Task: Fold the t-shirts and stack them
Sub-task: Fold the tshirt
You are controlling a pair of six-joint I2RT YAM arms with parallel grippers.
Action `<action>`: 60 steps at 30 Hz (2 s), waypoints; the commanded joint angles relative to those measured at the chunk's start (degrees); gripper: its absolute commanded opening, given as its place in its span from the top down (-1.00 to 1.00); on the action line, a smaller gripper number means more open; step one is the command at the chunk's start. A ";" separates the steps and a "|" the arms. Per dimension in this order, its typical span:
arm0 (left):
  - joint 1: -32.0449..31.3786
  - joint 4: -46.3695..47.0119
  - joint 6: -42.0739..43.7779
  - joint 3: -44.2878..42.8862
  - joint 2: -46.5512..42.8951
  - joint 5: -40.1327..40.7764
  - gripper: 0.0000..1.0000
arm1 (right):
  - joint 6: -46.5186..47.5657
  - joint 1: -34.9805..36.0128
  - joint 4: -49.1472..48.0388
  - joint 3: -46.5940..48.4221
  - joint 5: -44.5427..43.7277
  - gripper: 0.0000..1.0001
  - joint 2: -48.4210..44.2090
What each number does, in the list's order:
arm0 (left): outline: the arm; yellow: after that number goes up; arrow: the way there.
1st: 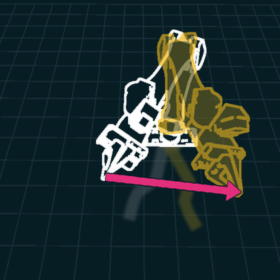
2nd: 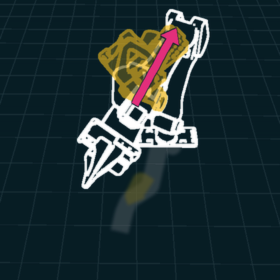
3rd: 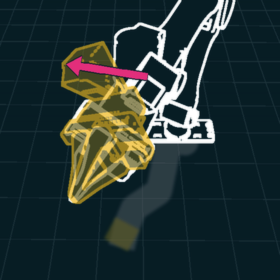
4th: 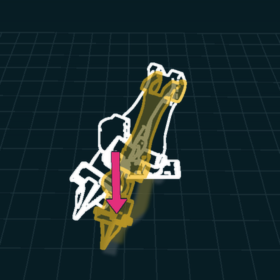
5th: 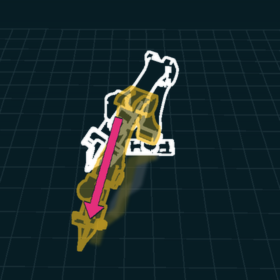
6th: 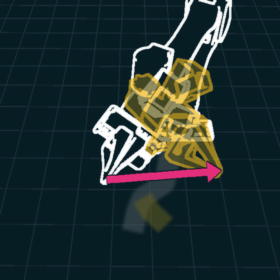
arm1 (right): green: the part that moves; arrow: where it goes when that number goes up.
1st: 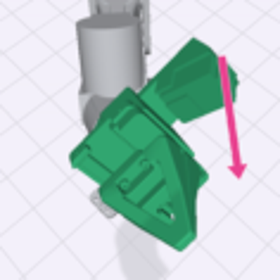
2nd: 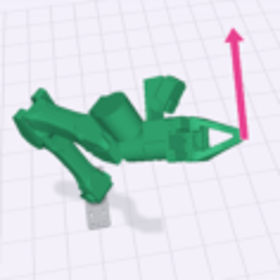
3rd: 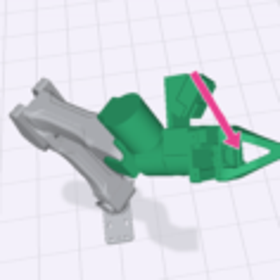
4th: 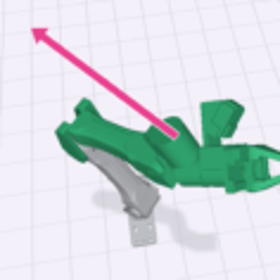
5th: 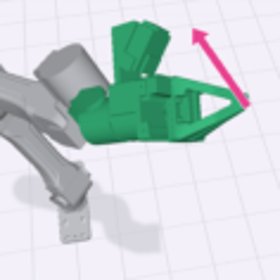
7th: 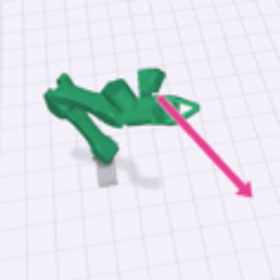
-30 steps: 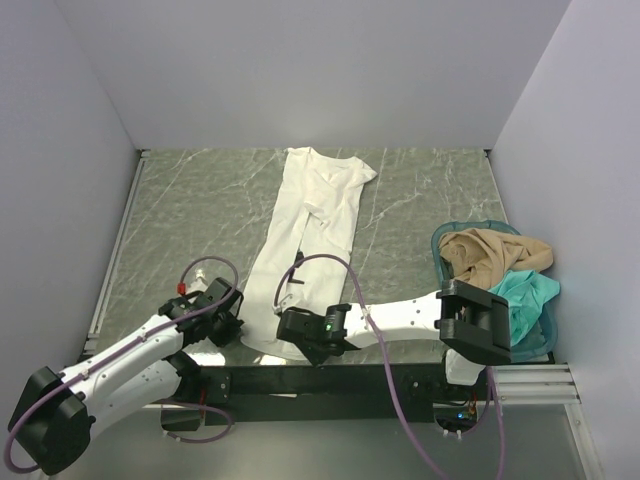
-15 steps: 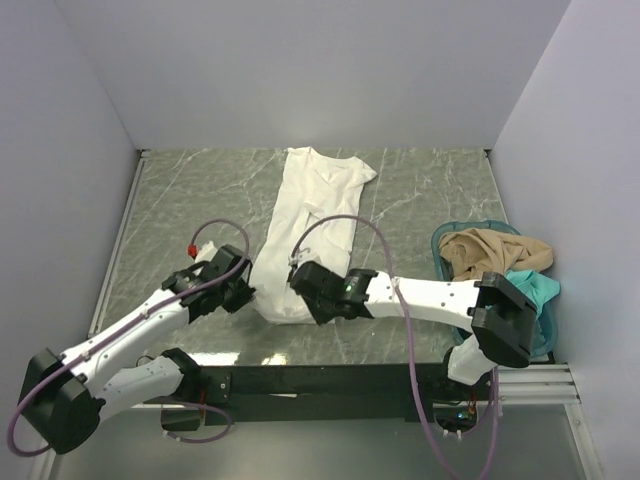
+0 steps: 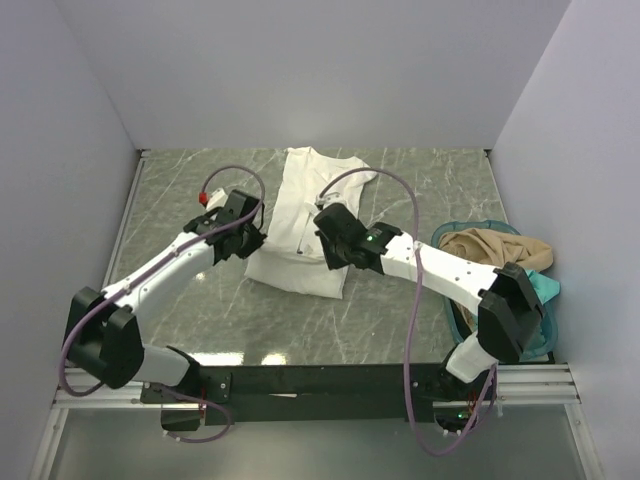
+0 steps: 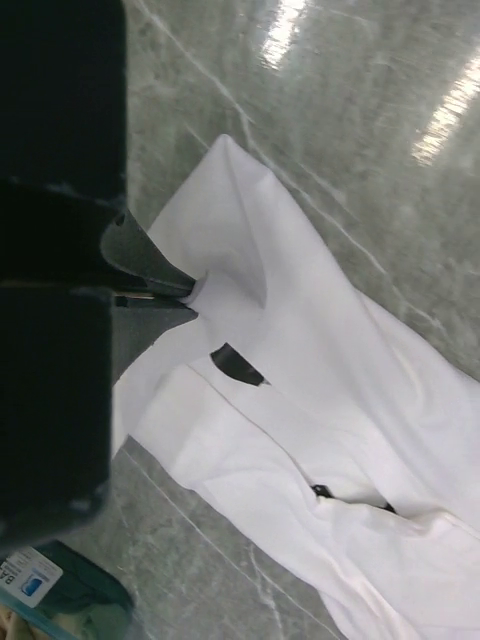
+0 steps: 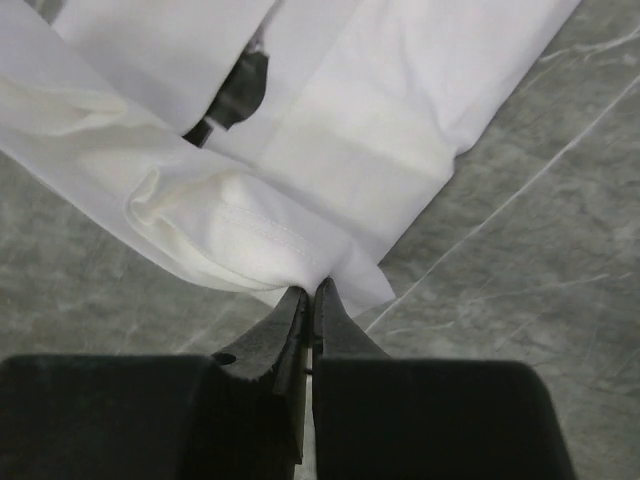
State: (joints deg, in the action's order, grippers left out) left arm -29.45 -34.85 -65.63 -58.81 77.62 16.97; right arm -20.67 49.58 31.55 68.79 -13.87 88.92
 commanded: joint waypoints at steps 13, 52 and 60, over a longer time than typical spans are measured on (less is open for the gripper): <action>4.84 2.51 10.78 -21.69 23.53 -3.44 0.99 | 5.20 -11.16 0.09 12.15 4.81 1.00 11.88; 6.42 6.55 11.75 -3.79 7.81 -6.95 -0.99 | -1.30 -12.06 -9.49 -8.93 10.27 -0.79 -4.27; 7.04 13.31 10.52 9.58 5.25 -12.66 -0.72 | -7.90 -8.19 -14.49 -16.32 11.84 -0.74 -3.68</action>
State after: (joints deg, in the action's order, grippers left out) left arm -22.74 -26.81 -54.39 -50.85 84.25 7.79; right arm -25.30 40.84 22.26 52.69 -2.35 84.99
